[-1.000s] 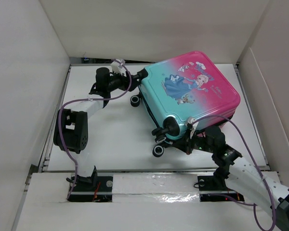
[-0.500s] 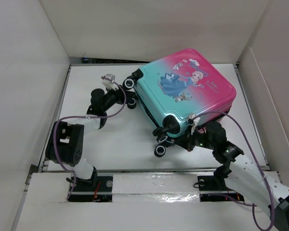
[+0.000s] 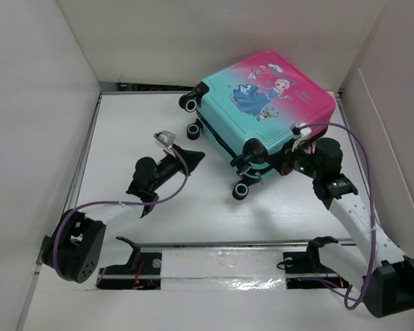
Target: Pack the luggage
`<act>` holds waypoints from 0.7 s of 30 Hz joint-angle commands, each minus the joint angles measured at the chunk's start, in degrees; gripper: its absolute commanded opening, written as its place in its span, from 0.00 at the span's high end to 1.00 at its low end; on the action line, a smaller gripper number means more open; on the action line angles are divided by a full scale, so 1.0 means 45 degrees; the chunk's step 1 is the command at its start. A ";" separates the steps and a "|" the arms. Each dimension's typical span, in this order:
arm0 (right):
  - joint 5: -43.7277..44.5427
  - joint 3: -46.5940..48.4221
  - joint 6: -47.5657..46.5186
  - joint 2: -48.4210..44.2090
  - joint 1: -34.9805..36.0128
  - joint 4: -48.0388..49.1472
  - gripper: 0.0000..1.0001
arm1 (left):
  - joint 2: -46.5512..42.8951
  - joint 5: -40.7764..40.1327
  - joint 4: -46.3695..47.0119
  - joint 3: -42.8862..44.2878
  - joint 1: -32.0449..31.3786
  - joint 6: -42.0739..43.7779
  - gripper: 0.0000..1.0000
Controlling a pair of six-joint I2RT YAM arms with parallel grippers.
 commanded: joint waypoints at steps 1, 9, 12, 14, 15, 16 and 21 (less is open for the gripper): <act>0.0557 -0.0103 -0.0428 -0.1175 -0.0433 0.1255 1.00 | 0.0065 0.0538 -0.0023 0.1126 -0.1994 0.0580 0.98; 0.0445 -0.3133 -0.0231 -0.3621 -0.0922 0.0688 1.00 | 0.1159 0.2162 -0.0781 0.2826 -0.3347 0.0694 0.01; 0.0224 -0.3504 -0.0390 -0.3483 -0.0142 0.0374 0.92 | 0.1276 0.0969 -0.2420 0.3546 -0.3347 0.1517 0.01; 0.0769 -0.3934 0.0117 -0.3502 0.0697 0.1445 0.61 | 0.1490 0.0948 -0.3358 0.4056 -0.3482 0.2064 0.01; 0.1043 -0.4051 0.0293 -0.3483 0.0951 0.1759 0.52 | 0.1743 0.0968 -0.3519 0.4445 -0.3484 0.2182 0.01; 0.1278 -0.4111 0.0449 -0.3231 0.1186 0.2090 0.45 | 0.1861 0.1123 -0.3695 0.4642 -0.3677 0.2435 0.01; 0.2120 -0.3526 0.0177 -0.1337 0.1716 0.2815 0.34 | 0.3031 0.0948 -0.5277 0.6222 -0.4420 0.3315 0.01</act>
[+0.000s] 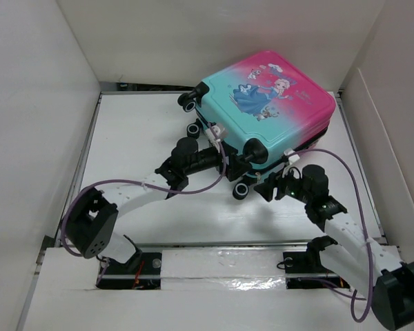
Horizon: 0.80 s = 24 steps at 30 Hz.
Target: Pack the luggage
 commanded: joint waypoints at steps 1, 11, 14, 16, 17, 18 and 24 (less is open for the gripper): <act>0.0770 0.0545 0.0142 0.1035 0.0219 0.1552 0.33 | 0.0557 -0.0149 -0.1134 0.1251 -0.0395 0.1081 0.01; 0.0908 0.0427 0.1433 0.3907 0.0336 0.5438 0.39 | 0.1105 -0.1010 -0.1937 0.1820 -0.0512 0.1473 0.16; 0.0908 0.0661 0.1512 0.4356 0.0338 0.5695 0.40 | 0.1241 -0.0873 -0.2035 0.1859 -0.0512 0.1512 0.22; 0.0830 0.0779 0.1608 0.4707 0.0338 0.5851 0.44 | 0.1359 -0.0834 -0.1996 0.1859 -0.0512 0.1531 0.26; 0.0713 0.0779 0.1648 0.4767 0.0338 0.6142 0.55 | 0.1417 -0.0756 -0.1977 0.1898 -0.0512 0.1512 0.28; 0.0712 0.0760 0.1726 0.4787 0.0338 0.6300 0.58 | 0.1514 -0.0698 -0.1976 0.1976 -0.0512 0.1512 0.32; 0.0810 0.0604 0.2097 0.4865 0.0455 0.7393 0.93 | 0.1905 -0.0170 -0.1723 0.2269 -0.0512 0.1220 0.51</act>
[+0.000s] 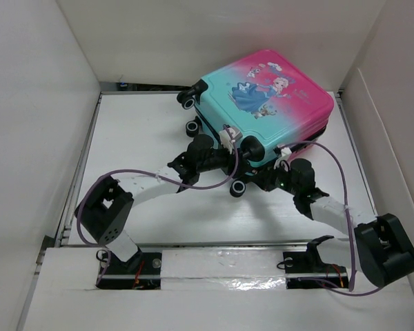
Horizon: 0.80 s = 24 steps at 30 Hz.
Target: Pack the luggage
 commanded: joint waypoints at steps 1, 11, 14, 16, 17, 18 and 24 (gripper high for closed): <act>-0.0093 0.0516 0.0193 -0.0006 0.0124 0.2625 0.97 | 0.0021 0.0597 0.0565 0.0676 -0.0002 -0.0121 0.58; 0.1988 -0.1240 -0.0158 -0.3789 0.1488 -0.0138 1.00 | 0.1269 0.1262 0.3024 0.1983 -0.0899 -0.2638 1.00; 0.3356 -0.1903 0.0173 -0.5880 0.2638 -0.1276 1.00 | 0.1875 0.0425 0.4214 0.3076 -0.1581 -0.4002 1.00; 0.4043 -0.2256 0.0466 -0.6585 0.3343 -0.1261 1.00 | 0.2227 -0.0567 0.4470 0.3935 -0.1701 -0.4844 1.00; 0.4433 -0.2606 0.0699 -0.6936 0.3695 -0.0796 1.00 | 0.2344 -0.0670 0.4723 0.4112 -0.1701 -0.5370 1.00; 0.5152 -0.2686 0.0779 -0.6978 0.4356 -0.0560 1.00 | 0.2616 -0.0613 0.5383 0.4423 -0.1817 -0.6362 1.00; 0.8471 -0.2258 0.0449 -0.4838 0.6508 0.2074 1.00 | 0.3340 -0.1140 0.5548 0.5497 -0.2520 -0.8031 1.00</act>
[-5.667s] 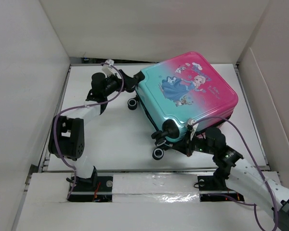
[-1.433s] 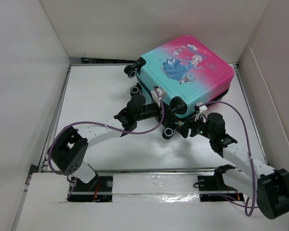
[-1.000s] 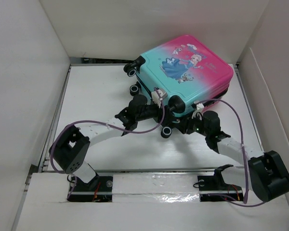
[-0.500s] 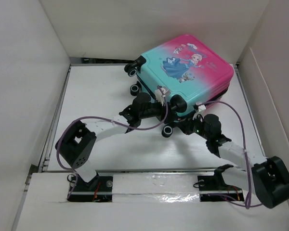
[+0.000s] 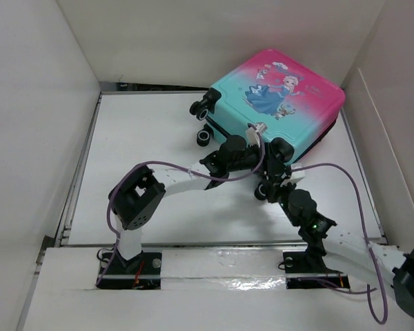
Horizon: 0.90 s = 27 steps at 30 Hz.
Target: Pack the luggage
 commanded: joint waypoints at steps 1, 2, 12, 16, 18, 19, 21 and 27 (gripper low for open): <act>-0.0799 0.0467 0.0259 0.1341 0.2520 0.3669 1.00 | 0.0024 -0.0746 0.4458 0.2158 -0.0564 -0.1225 0.96; -0.0311 0.0448 0.0026 0.1868 0.2856 0.5204 1.00 | 0.0083 -0.0747 0.4458 0.2256 -0.0564 -0.1461 0.88; 0.2702 0.1307 -0.0720 0.8651 0.4480 1.3034 1.00 | 0.0165 0.1458 0.3798 0.3547 -0.0507 -0.2227 0.01; 0.3091 0.0762 0.0081 0.7540 0.4480 1.1296 1.00 | -0.1495 0.1752 0.2740 0.2378 0.0760 -0.1347 0.01; 0.3364 0.0353 0.0374 0.6800 0.4480 1.0690 1.00 | -0.2585 0.1909 0.1693 0.1986 0.1947 -0.0861 0.01; 0.3346 0.0311 0.0414 0.6563 0.4480 1.0437 1.00 | -0.3037 0.1697 0.1433 0.1307 0.2381 -0.0703 0.01; 0.3288 0.0291 0.0589 0.5920 0.4480 0.9325 1.00 | -0.4284 0.1422 0.0733 0.0330 0.3259 -0.0255 0.01; 0.2938 -0.0274 0.0552 0.5039 0.4480 0.8930 1.00 | -0.7156 0.0099 -0.1702 -0.1550 0.6991 0.0642 0.06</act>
